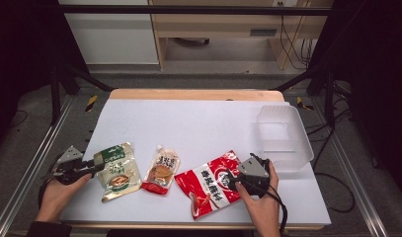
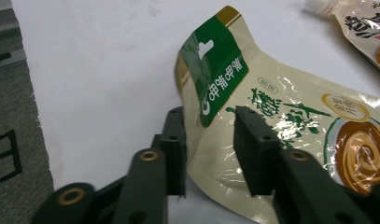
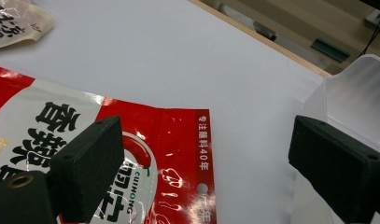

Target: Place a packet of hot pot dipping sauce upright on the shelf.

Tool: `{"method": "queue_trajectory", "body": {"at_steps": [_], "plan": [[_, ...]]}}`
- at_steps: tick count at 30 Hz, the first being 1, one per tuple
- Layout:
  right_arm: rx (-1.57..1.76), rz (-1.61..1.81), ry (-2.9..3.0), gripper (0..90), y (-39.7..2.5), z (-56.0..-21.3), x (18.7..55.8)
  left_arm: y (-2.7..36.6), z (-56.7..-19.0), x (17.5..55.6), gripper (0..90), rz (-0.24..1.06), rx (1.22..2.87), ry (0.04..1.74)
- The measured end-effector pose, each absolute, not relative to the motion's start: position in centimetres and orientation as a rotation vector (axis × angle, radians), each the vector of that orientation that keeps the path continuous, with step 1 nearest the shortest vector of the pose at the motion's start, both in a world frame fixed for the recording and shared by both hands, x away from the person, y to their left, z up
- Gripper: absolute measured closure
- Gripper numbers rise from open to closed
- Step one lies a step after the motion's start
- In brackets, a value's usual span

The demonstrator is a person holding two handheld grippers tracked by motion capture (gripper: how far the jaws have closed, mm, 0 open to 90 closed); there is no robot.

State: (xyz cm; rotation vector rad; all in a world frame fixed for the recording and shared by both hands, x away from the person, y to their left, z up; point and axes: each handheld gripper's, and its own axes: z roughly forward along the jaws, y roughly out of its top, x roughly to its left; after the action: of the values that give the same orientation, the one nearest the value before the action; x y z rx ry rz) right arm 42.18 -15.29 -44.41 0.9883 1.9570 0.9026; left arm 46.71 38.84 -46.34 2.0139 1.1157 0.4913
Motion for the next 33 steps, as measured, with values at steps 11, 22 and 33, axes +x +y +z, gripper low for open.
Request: {"method": "queue_trajectory", "body": {"at_steps": [11,22,33], "plan": [[1.023,0.940,1.953,8.9,-15.4,-44.3,42.3,39.1,-45.7,46.4,89.9,0.495,2.022,1.113],[1.021,0.954,1.971,8.9,-15.3,-44.4,42.3,39.4,-43.2,44.6,90.0,0.529,1.970,1.044],[1.025,0.992,1.977,8.9,-15.4,-44.4,42.3,37.1,-37.7,40.9,90.0,0.576,1.929,0.848]]}}
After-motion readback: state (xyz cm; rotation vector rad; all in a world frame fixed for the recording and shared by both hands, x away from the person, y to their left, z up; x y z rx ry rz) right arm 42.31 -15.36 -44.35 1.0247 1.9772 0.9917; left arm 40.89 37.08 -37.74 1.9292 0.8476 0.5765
